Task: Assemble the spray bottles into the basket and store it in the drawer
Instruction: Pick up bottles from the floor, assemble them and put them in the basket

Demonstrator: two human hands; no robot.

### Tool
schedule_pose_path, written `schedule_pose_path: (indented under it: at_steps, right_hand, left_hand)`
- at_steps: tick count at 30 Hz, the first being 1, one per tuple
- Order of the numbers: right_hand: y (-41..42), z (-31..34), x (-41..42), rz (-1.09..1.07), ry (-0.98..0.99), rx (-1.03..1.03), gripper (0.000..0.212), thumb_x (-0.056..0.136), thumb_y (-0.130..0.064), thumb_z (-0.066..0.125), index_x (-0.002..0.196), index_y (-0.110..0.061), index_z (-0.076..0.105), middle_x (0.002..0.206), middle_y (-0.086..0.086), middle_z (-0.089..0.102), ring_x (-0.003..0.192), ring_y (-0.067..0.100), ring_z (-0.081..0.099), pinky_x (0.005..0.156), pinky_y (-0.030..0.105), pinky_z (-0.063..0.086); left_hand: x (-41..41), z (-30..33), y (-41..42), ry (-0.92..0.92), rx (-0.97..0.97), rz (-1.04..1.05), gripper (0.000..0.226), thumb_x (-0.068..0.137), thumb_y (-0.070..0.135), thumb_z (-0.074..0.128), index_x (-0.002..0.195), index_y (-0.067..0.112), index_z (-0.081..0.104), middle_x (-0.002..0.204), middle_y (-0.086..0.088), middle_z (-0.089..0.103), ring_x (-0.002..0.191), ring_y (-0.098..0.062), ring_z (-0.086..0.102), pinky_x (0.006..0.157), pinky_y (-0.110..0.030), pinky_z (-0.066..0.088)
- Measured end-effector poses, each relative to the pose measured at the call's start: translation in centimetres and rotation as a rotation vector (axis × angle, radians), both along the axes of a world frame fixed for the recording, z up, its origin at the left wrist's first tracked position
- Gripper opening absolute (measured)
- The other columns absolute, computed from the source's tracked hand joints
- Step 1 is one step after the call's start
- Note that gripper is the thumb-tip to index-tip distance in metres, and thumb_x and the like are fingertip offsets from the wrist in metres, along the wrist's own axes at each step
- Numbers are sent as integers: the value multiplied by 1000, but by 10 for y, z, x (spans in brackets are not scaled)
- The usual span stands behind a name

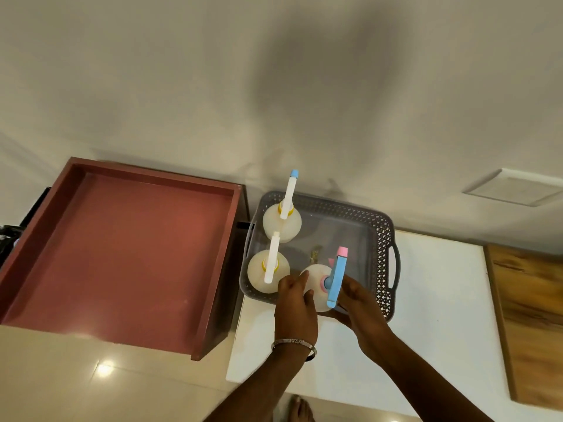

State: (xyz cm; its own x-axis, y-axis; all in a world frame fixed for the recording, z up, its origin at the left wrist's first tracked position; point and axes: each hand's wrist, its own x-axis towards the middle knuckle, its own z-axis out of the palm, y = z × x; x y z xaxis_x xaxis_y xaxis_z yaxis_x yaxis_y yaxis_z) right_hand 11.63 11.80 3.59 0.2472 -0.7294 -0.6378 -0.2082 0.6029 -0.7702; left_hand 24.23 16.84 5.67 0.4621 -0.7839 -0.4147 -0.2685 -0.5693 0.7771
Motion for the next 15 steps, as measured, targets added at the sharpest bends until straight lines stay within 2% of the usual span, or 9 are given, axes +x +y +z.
schedule_pose_path:
  at_steps: [3,5,10,15]
  right_hand:
    - [1,-8,0,-17,24,-4,27,99,-16,55,126,-19,60,111,5,73,98,21,73,70,32,61]
    - [-1,-12,3,3,45,-16,28,99,-15,54,127,-20,59,114,3,71,97,21,73,69,31,61]
    - [-8,-18,6,37,102,14,36,101,-14,52,137,-18,54,126,9,66,110,29,67,86,46,60]
    - [-10,-19,6,56,128,29,37,102,-12,49,139,-17,52,127,10,65,111,29,66,90,47,59]
  left_hand:
    - [-3,-5,-1,39,39,-31,43,98,18,48,141,15,43,143,-5,48,133,-18,45,110,-31,40]
    - [-5,-9,-1,39,64,-70,46,99,19,46,144,16,39,146,-6,45,135,-18,42,111,-30,38]
    - [-7,-13,-3,-67,116,-161,53,99,20,45,149,17,28,152,-4,38,141,-20,36,114,-32,34]
    - [-9,-12,-2,-99,145,-196,54,100,22,45,150,17,24,157,-3,30,144,-22,29,115,-33,32]
